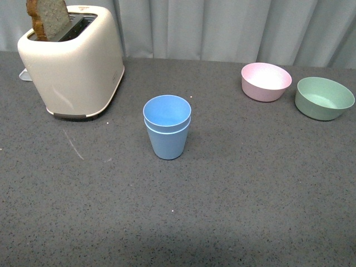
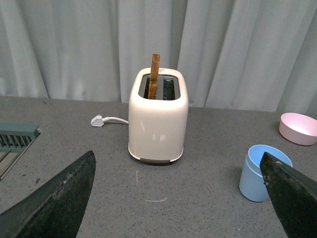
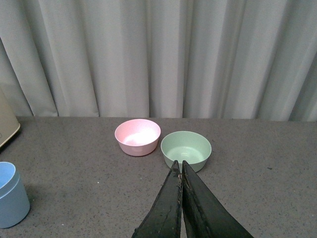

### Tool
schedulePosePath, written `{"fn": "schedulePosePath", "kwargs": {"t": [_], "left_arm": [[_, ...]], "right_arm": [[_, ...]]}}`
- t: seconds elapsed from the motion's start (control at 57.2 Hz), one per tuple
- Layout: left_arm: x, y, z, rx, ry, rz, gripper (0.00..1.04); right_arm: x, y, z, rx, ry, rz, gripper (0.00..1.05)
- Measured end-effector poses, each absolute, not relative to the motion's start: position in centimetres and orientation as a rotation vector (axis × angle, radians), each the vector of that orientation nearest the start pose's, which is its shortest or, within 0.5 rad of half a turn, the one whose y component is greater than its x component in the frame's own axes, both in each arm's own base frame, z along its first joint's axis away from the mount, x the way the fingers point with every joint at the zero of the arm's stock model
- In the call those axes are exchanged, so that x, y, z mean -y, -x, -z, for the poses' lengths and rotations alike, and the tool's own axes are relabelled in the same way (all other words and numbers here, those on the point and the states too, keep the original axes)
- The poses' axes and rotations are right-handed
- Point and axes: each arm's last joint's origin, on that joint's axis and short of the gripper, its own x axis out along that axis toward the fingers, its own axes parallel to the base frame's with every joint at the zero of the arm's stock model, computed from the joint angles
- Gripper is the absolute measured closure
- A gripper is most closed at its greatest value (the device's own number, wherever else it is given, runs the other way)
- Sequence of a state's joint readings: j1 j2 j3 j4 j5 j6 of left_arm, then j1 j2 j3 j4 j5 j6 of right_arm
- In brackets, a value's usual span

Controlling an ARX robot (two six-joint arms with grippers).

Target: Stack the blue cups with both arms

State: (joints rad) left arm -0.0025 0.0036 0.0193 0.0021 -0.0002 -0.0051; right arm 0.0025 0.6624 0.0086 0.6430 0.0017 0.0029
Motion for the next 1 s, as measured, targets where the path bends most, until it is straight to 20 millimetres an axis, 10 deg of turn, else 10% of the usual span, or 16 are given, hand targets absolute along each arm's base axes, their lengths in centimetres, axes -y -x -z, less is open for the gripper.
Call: {"fn": "schedulePosePath", "kwargs": {"t": [0.997], "left_arm": [[0.0, -9.7, -17.0, 0.018, 0.005, 0.002, 0.07]], "right_arm": [[0.0, -10.6, -16.7, 0.004, -0.003, -0.001, 1.04]]}}
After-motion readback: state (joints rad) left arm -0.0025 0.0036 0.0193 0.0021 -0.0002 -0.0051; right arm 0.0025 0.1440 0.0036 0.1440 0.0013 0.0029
